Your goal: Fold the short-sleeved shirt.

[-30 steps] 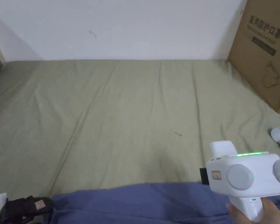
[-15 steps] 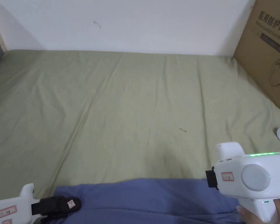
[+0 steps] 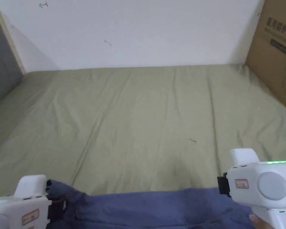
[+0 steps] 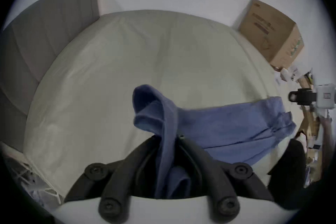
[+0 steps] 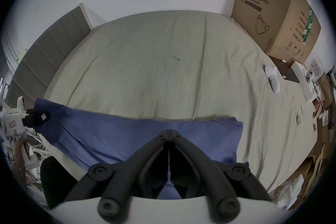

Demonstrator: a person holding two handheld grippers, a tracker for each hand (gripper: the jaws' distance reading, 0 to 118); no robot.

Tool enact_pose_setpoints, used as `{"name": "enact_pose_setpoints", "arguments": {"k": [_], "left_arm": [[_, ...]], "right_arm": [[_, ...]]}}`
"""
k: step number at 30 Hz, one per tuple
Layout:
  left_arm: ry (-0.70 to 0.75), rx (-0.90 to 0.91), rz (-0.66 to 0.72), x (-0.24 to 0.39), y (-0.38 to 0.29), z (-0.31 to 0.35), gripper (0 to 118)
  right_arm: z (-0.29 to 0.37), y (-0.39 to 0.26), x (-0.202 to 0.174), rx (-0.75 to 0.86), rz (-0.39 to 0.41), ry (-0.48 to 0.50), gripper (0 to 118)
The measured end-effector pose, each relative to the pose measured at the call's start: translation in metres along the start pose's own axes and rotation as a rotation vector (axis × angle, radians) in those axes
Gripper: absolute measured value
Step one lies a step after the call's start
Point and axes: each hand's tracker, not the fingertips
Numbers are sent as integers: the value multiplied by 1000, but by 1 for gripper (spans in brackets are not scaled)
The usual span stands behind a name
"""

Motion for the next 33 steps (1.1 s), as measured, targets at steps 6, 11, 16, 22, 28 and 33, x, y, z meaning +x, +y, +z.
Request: {"name": "enact_pose_setpoints", "arguments": {"k": [6, 11, 16, 22, 28, 33], "left_arm": [[-357, -93, 100, 103, 11, -60, 9], [-366, -124, 47, 155, 7, -102, 105], [-422, -136, 96, 150, 8, -98, 116], [-340, -129, 126, 103, 17, -69, 94], [-288, -174, 113, 94, -2, -80, 0], [-401, -318, 87, 125, -21, -108, 0]], "right_arm": [[11, -9, 16, 13, -26, 17, 0], [19, -15, 32, 25, -59, 6, 0], [17, -19, 44, 20, -79, 3, 0], [10, -16, 46, 22, -104, 24, 0], [8, -13, 41, 22, -92, 42, 0], [6, -13, 47, 13, -93, 34, 0]]}}
